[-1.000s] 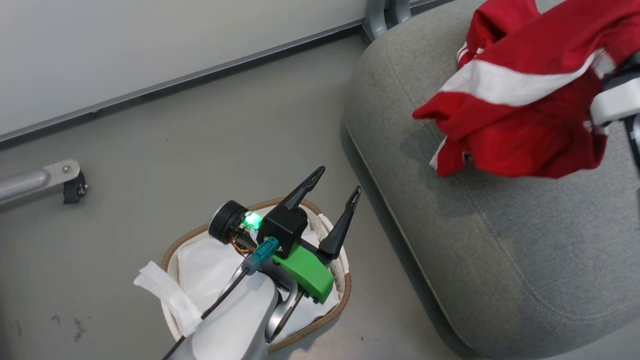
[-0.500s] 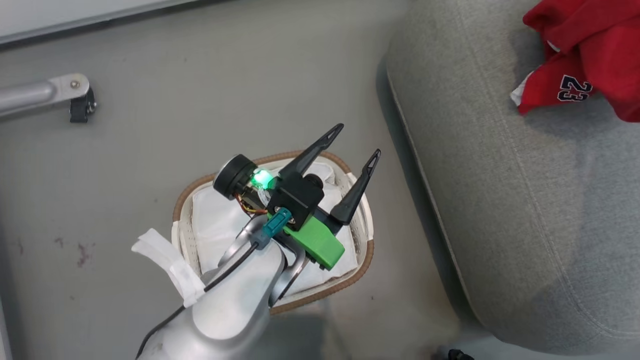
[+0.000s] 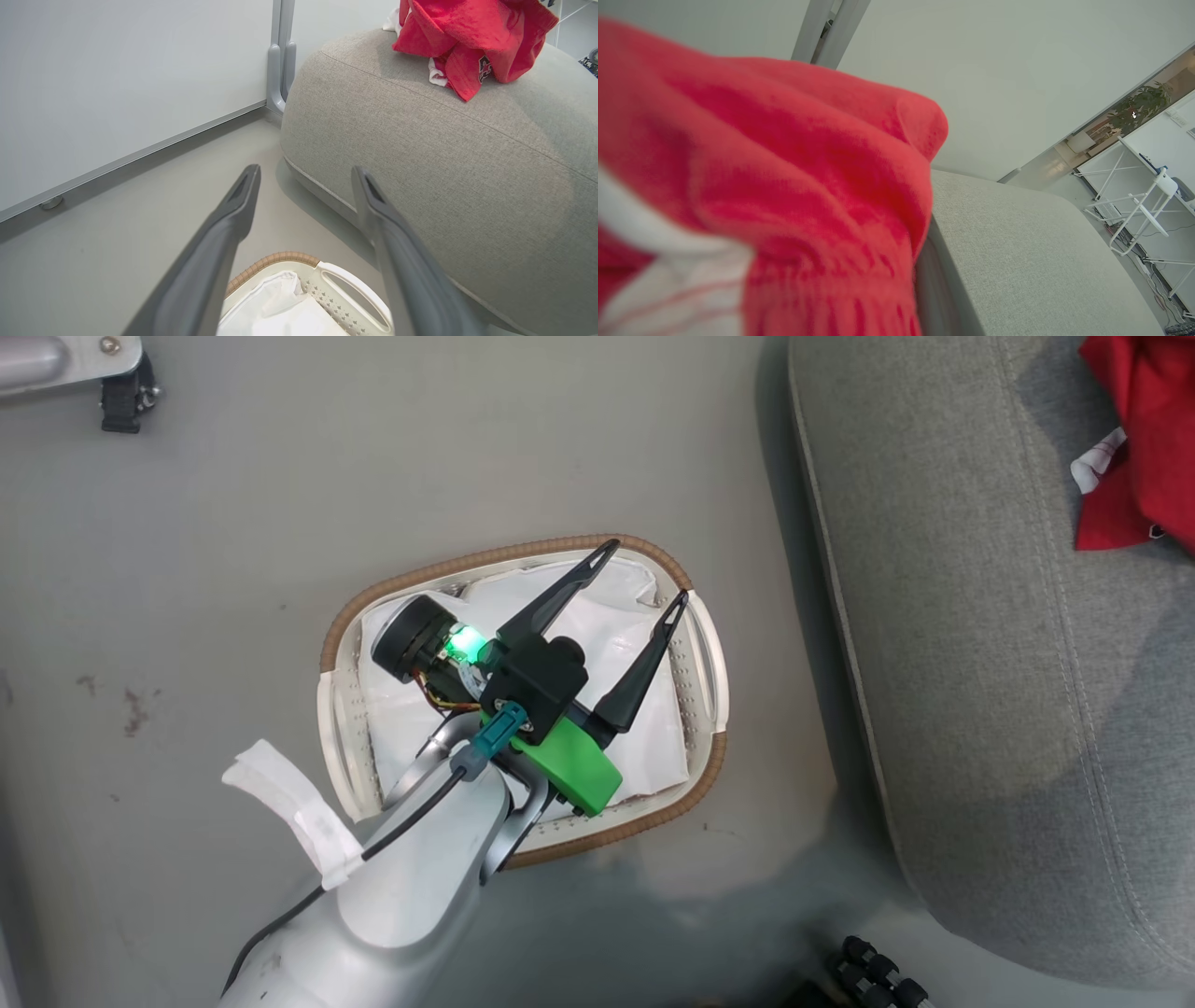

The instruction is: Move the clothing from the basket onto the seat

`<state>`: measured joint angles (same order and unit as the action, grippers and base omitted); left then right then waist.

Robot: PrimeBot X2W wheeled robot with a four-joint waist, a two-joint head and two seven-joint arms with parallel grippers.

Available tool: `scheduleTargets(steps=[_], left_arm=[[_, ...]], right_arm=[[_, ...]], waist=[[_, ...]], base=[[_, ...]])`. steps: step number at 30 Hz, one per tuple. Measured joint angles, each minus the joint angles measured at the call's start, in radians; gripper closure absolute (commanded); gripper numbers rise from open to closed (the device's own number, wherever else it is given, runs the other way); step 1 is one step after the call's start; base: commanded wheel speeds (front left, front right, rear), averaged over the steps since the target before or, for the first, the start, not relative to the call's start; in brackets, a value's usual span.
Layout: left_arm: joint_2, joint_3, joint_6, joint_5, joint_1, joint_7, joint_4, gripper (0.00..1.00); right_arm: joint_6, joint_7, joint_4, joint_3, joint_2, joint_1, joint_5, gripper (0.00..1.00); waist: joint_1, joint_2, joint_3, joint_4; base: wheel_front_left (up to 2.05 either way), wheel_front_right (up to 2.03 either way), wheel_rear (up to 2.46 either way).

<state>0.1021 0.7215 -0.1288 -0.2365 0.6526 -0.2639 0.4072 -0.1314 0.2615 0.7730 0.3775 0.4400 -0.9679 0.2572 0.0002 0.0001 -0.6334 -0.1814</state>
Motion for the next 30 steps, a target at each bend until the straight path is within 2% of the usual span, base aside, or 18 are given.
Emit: scheduleTargets(steps=[1, 2, 3, 4, 5, 6, 7, 20, 30], left_arm=[[0.002, 0.001, 0.000, 0.000, -0.002, 0.000, 0.001, 0.00], [0.003, 0.002, 0.000, -0.001, -0.004, 0.000, 0.002, 0.00], [0.006, 0.001, 0.000, -0.002, -0.009, 0.000, 0.003, 0.00], [0.008, 0.001, 0.000, -0.003, -0.012, 0.000, 0.005, 0.00], [0.009, 0.000, 0.000, -0.003, -0.018, 0.000, 0.008, 0.00], [0.009, -0.001, 0.000, -0.005, -0.021, 0.000, 0.010, 0.00], [0.009, -0.002, 0.000, -0.006, -0.024, 0.000, 0.012, 0.00], [0.009, -0.019, 0.000, -0.024, -0.074, 0.000, 0.025, 0.00], [-0.017, -0.093, 0.000, -0.052, -0.137, 0.000, 0.001, 0.00]], right_arm=[[0.000, 0.000, -0.011, 0.006, -0.008, 0.007, 0.002, 1.00], [0.000, 0.000, -0.021, 0.008, -0.013, 0.014, 0.006, 0.87], [0.000, 0.000, -0.031, 0.011, -0.020, 0.025, 0.008, 0.68], [0.000, 0.000, -0.040, 0.012, -0.026, 0.037, 0.008, 0.54], [0.000, 0.000, -0.051, 0.014, -0.035, 0.055, 0.007, 0.20], [0.000, 0.000, -0.056, 0.013, -0.040, 0.065, 0.005, 0.07], [0.000, 0.000, -0.065, 0.008, -0.045, 0.077, 0.001, 0.00], [0.000, 0.000, -0.154, -0.076, -0.098, 0.246, -0.066, 0.00], [0.000, 0.000, -0.218, -0.115, -0.107, 0.377, -0.109, 0.00]], waist=[[0.0000, 0.0000, -0.001, -0.004], [0.0000, -0.0001, -0.002, -0.008], [0.0000, 0.0000, -0.001, -0.013], [0.0000, 0.0000, 0.001, -0.017], [0.0000, 0.0000, 0.007, -0.023], [0.0000, 0.0000, 0.012, -0.027], [0.0000, 0.0000, 0.019, -0.033], [-0.0002, 0.0000, 0.119, -0.094], [-0.0002, 0.0000, 0.232, -0.099]], base=[[0.00, 0.00, 0.00], [0.00, 0.00, 0.00], [0.00, 0.00, 0.00], [0.00, 0.00, 0.00], [0.00, 0.00, 0.00], [0.00, 0.00, 0.00], [0.00, 0.00, 0.00], [0.00, 0.00, 0.00], [0.00, 0.00, 0.00]])
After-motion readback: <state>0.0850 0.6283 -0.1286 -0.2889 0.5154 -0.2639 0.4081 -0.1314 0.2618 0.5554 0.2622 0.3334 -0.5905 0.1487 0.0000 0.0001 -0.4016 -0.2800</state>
